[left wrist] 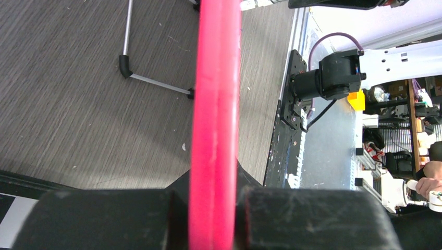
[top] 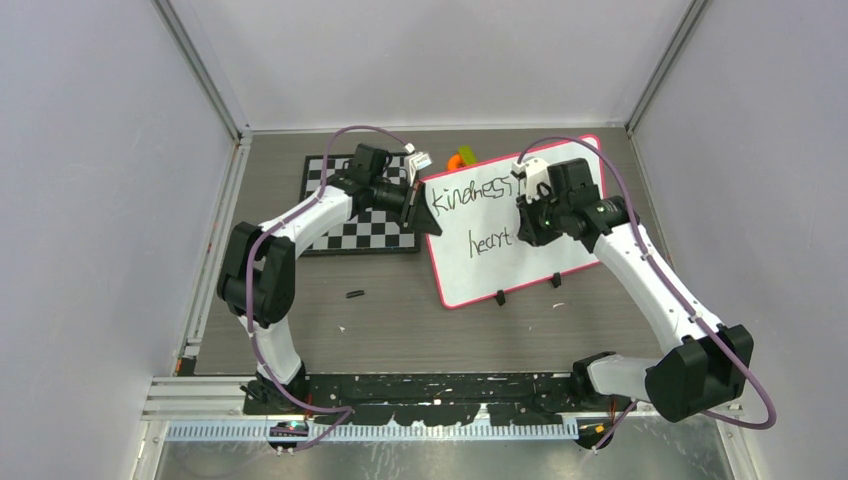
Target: Write a sentence on the whiteboard
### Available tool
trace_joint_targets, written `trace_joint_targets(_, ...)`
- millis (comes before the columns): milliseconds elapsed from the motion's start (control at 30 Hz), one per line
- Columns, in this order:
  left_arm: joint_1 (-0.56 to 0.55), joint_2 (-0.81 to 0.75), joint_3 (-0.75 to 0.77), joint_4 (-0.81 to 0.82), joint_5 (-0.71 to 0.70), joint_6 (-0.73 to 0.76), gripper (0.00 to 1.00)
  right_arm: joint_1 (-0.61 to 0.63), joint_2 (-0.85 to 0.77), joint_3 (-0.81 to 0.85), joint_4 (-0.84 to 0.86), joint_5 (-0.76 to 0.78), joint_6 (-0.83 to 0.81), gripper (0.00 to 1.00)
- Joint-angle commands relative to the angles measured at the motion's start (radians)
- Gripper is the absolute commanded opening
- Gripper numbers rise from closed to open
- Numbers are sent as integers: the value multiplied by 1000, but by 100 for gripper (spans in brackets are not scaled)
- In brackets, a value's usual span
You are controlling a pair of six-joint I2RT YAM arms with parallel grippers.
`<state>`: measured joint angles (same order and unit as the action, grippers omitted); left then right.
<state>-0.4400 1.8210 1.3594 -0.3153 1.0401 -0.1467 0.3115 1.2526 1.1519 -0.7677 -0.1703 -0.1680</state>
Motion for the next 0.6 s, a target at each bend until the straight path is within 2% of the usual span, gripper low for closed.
trace_joint_targets(0, -28, -11, 20, -25, -3, 16, 0, -49, -10, 15, 47, 57, -9, 0)
trace_joint_targets(400, -30, -6, 27, -24, -2, 16, 0, -58, -73, 34, -27, -86, -32, 0)
trace_joint_targets(567, -29, -3, 27, -25, -2, 15, 0, -58, -92, 10, -47, -46, -50, 0)
